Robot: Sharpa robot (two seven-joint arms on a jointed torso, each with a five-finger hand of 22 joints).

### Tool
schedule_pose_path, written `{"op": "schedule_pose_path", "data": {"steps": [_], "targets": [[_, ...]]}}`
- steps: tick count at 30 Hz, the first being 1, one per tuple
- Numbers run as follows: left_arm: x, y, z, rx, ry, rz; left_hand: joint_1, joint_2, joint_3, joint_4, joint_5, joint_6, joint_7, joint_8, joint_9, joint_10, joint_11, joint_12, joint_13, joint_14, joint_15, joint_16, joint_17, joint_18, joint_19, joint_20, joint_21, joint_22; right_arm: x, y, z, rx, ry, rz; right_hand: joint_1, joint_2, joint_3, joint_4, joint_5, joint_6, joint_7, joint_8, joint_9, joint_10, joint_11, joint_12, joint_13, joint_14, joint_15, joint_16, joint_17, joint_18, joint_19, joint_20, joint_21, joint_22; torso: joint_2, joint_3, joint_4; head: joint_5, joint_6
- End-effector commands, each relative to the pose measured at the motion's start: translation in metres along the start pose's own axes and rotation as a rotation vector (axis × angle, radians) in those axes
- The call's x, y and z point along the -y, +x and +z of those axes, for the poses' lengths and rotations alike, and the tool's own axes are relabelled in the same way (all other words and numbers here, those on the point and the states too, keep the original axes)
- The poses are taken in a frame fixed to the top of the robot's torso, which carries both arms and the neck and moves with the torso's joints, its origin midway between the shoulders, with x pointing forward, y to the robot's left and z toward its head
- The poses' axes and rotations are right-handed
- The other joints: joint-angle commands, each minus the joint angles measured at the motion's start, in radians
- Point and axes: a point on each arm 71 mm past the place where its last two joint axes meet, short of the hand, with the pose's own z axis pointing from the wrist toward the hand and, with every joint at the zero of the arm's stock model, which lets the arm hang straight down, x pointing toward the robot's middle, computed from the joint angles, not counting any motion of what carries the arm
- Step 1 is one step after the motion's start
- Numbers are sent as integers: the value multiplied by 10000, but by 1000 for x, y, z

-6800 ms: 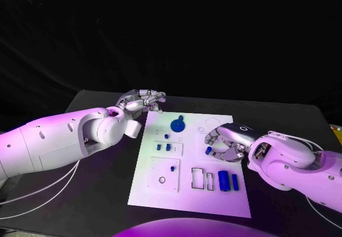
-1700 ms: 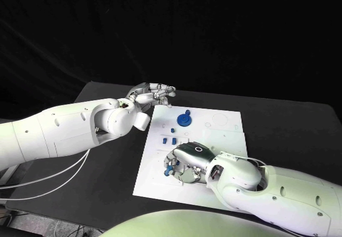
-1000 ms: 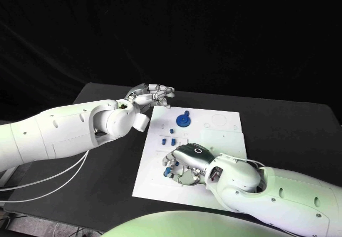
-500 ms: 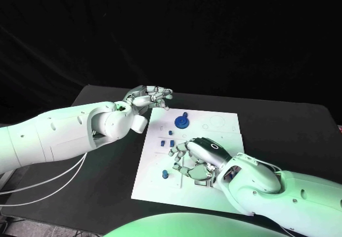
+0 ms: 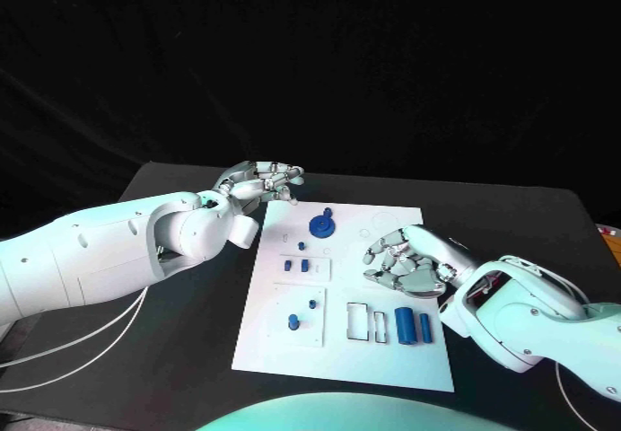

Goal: Assemble the parts on the task board

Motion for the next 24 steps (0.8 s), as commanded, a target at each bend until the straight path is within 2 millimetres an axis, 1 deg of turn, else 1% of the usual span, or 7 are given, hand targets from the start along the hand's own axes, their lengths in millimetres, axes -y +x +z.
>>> {"op": "schedule_pose_path", "data": {"steps": [1, 5, 8, 12, 14, 18, 24], "targets": [[1, 2, 0, -197, 87, 10, 98, 5, 75, -1, 33, -54, 24, 17, 18, -79, 18, 54, 17, -84, 13, -19, -14, 117, -15, 26, -44, -13, 19, 0, -12, -985, 1592, 741, -29, 33, -353, 273, 40, -171, -74, 294, 431, -491, -85, 1421, 1674, 731, -73, 74, 904, -189, 124, -36, 229, 1363, -17, -4, -32, -282, -3], [1, 3, -1, -242, 112, 87, 96, 1, 73, 0, 31, -54, 24, 18, 19, -80, 18, 57, 17, -84, 13, -19, -14, 117, -15, 27, -45, -13, 34, -7, -30, -1163, 2496, 378, -104, 10, -798, 797, 149, -436, -68, 487, 819, -607, -7, 3451, 4012, 764, -67, 146, 1069, -228, 203, -23, 407, 1501, -40, -2, -64, -538, -4], [1, 4, -1, -286, 128, 106, 96, 1, 73, 0, 31, -54, 24, 18, 19, -80, 18, 57, 17, -84, 13, -19, -14, 117, -15, 27, -45, -13, 42, -9, -42, -1232, 2984, -44, -122, -29, -1064, 1065, 129, -536, -62, 543, 952, -587, 7, 4080, 4744, 777, -56, 179, 1145, -247, 244, -13, 498, 1564, -64, -16, -85, -727, -24], [0, 5, -1, -346, 149, 113, 88, -5, 68, 4, 29, -54, 23, 21, 20, -82, 19, 60, 17, -86, 15, -18, -15, 116, -15, 28, -47, -14, 49, -6, -54, -1327, 3513, -567, -206, -84, -1324, 1261, 134, -589, -62, 578, 1035, -634, 13, 4271, 5021, 780, -50, 189, 1165, -257, 263, -8, 538, 1598, -83, -30, -97, -879, -85], [0, 6, -1, -357, 154, 112, 88, -5, 68, 4, 29, -54, 23, 21, 20, -82, 19, 60, 17, -86, 15, -18, -15, 116, -15, 28, -47, -14, 50, -4, -57, -1351, 3643, -706, -316, -96, -1527, 1292, 271, -617, -66, 600, 1084, -637, 14, 4404, 5204, 785, -48, 202, 1195, -262, 276, -8, 566, 1621, -91, -35, -105, -928, -108], [0, 6, -1, -381, 170, 108, 81, -9, 64, 7, 28, -55, 23, 22, 21, -85, 20, 62, 17, -87, 16, -17, -15, 116, -15, 28, -49, -14, 51, 4, -63, -1396, 3868, -1077, -474, -91, -1805, 1303, 234, -661, -70, 617, 1136, -624, 17, 4566, 5428, 791, -46, 216, 1231, -267, 287, -5, 583, 1642, -114, -46, -131, -994, -153], [0, 6, -2, -395, 179, 104, 81, -9, 64, 7, 28, -55, 23, 22, 21, -85, 20, 62, 17, -87, 16, -17, -15, 116, -15, 28, -49, -14, 48, 14, -63, -1366, 3859, -1404, -556, -57, -2045, 1301, 154, -688, -74, 636, 1179, -493, 14, 4938, 5821, 798, -46, 232, 1271, -272, 299, -3, 602, 1662, -104, -53, -109, -1039, -156]]}}
